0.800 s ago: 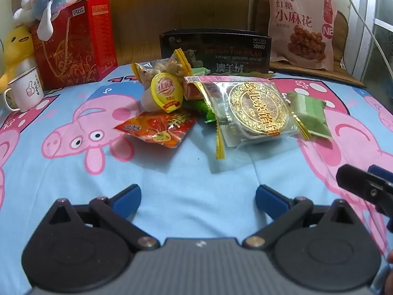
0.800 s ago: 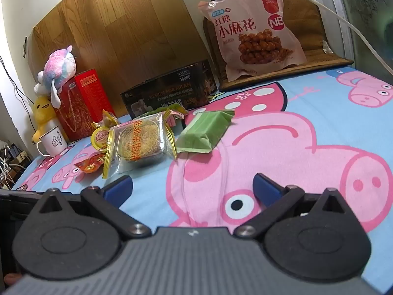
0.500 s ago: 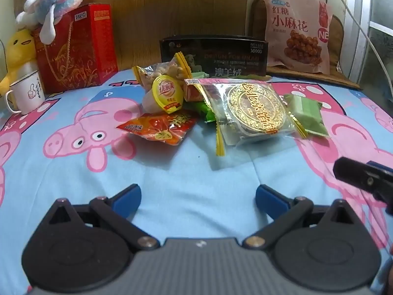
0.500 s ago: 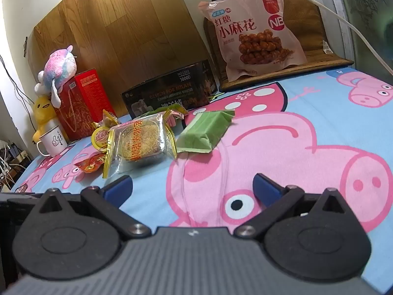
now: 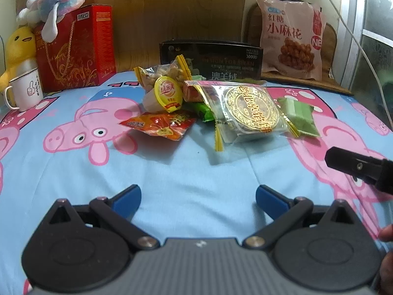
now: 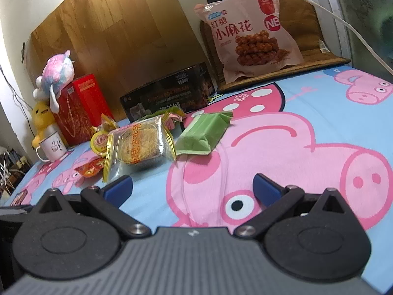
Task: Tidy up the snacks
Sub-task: 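Move the left gripper toward the gold-printed packaged mooncake in the pile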
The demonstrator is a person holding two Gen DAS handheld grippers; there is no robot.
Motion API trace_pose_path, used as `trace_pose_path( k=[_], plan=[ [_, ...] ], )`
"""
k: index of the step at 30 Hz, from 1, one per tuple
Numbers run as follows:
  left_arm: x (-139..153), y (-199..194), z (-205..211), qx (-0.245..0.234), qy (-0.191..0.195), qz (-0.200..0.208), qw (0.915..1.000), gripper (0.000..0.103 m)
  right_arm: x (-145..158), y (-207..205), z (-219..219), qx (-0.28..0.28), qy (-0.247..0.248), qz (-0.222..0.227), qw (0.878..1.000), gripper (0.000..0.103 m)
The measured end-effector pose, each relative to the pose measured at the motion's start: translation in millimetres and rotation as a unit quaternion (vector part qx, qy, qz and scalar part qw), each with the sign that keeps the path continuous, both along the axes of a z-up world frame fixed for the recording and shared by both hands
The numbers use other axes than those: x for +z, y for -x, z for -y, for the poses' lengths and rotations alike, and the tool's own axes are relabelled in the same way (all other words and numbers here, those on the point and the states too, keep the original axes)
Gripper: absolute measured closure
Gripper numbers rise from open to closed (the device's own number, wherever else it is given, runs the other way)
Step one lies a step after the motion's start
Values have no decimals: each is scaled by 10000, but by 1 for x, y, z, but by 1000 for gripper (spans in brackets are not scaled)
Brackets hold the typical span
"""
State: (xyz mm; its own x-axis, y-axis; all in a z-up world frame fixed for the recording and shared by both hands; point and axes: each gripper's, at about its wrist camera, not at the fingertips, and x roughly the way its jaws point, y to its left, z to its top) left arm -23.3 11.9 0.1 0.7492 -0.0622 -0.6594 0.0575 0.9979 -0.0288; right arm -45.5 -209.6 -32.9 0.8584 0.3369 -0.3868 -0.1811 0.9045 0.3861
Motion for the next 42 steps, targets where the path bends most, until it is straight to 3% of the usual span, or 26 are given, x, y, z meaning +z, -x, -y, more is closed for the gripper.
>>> trace_pose_path(
  k=[5,13,21,26,30,42],
  plan=[
    [1,2,0,-53,9,124,9999,0,0,-2,0,-46,-40,3,10000,0],
    [19,14,-6,67,-229,1139,9932,0,1,-2,-3,-63,45,-4,10000,0],
    [23,3,-33,698,-253,1354,9880,0,1,-3,-6,-71,175,-20,9998,0],
    [25,0,-43,700,-301,1484,9860,0,2,-2,-10,-88,310,-20,9995,0],
    [17,-6,-49,696,-122,1233,9898,0,5,0,-14,-43,423,94,9991,0],
    [18,7,-60,986,341,1714,9797,0,19,-4,-35,198,1032,757,9916,0]
  ],
)
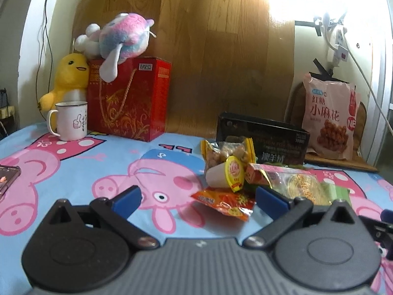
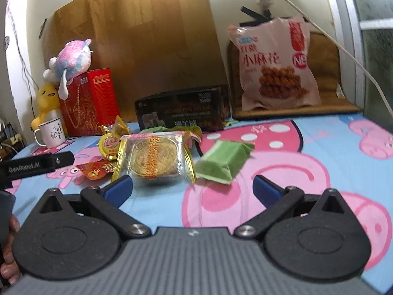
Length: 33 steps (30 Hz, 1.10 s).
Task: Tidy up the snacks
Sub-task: 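Move the left gripper toward the gold-printed packaged mooncake in the pile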
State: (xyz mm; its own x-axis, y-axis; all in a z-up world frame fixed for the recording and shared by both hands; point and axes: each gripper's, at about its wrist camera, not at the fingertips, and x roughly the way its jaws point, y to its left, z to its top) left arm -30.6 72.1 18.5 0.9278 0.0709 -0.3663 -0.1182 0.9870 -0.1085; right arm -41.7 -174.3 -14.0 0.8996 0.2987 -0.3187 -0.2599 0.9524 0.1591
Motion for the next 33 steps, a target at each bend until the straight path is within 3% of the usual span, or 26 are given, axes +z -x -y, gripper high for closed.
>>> trace_pose_path(
  k=[9,26,33],
  plan=[
    [0,-4,2,-86,-74,-86,9999,0,7,-6,-12,168,388,493,9979,0],
    [-1,-8,1,91,-143,-247,9996,0,4,-5,-6,163,206,407,9988,0],
    [-1,-9,3,58,-220,-292,9993,0,4,-10,-12,566,386,156,9975,27]
  ],
)
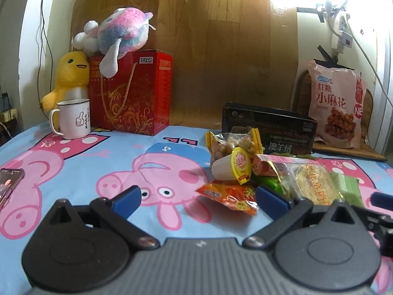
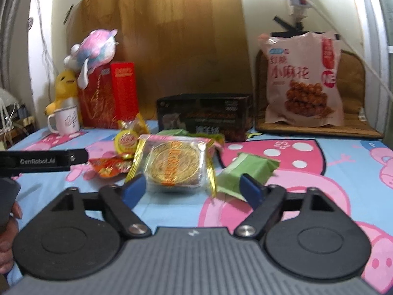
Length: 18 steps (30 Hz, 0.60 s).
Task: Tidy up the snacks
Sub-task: 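Move the left gripper toward the gold-printed packaged mooncake in the pile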
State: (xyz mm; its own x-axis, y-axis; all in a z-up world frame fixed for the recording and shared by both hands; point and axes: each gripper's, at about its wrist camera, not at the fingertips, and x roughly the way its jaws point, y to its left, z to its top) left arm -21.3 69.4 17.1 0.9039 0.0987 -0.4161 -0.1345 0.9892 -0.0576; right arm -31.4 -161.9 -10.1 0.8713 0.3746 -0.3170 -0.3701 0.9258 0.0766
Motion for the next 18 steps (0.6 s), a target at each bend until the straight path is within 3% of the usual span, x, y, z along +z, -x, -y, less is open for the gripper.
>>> trace_pose_path(
  k=[7,11,18],
  plan=[
    [-1,-1,-4,-154,127,-33,9998,0,5,-22,-14,498,376,-339,9975,28],
    [-1,-1,-5,-264,220,-36,9994,0,7,-35,-18,608,582,-344,9959,15],
    [1,-1,-6,-555,329,-73,9979,0,-1,-60,-11,1051,276,-913,9899,15]
  ],
)
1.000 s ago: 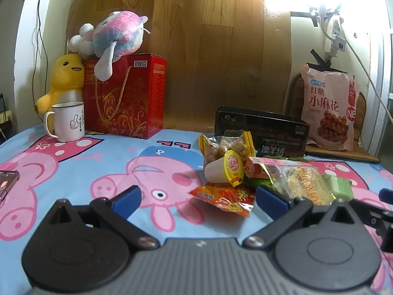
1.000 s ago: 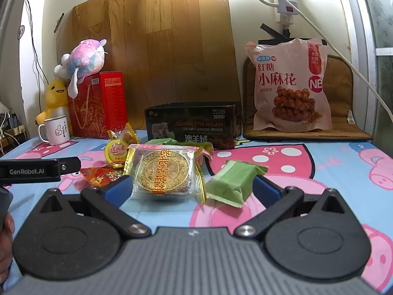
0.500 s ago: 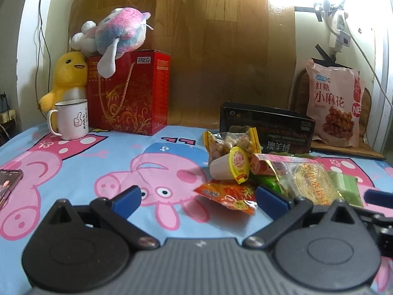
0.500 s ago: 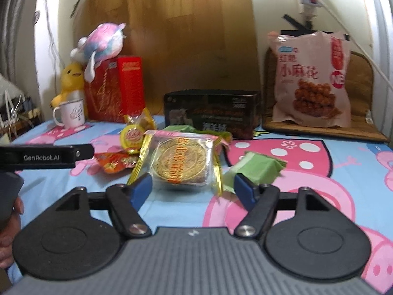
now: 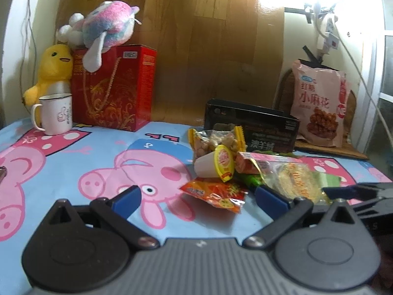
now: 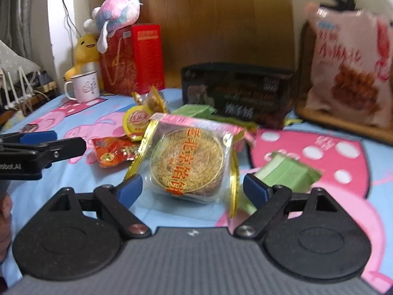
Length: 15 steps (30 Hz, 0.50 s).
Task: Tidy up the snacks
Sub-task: 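Move the left gripper toward the gold-printed packaged mooncake in the pile, then close the left gripper on the gold-printed mooncake and lift it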
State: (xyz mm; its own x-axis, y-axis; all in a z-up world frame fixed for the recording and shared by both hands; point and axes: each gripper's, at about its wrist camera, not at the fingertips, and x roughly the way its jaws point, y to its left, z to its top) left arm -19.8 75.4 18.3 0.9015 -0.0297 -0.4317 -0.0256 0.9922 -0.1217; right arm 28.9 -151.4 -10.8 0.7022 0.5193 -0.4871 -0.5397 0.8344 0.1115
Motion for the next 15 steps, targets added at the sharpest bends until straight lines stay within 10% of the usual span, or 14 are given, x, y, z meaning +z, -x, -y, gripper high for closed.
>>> trace_pose_path(
  k=[10,15],
  plan=[
    [20,-30,15,-1154,546,-380,9911,3,9,39,8,342,75,231,9991,19],
    [10,-52,32,-1487,588,-949,9826,24,3,27,4,466,274,79,9985,19]
  ],
)
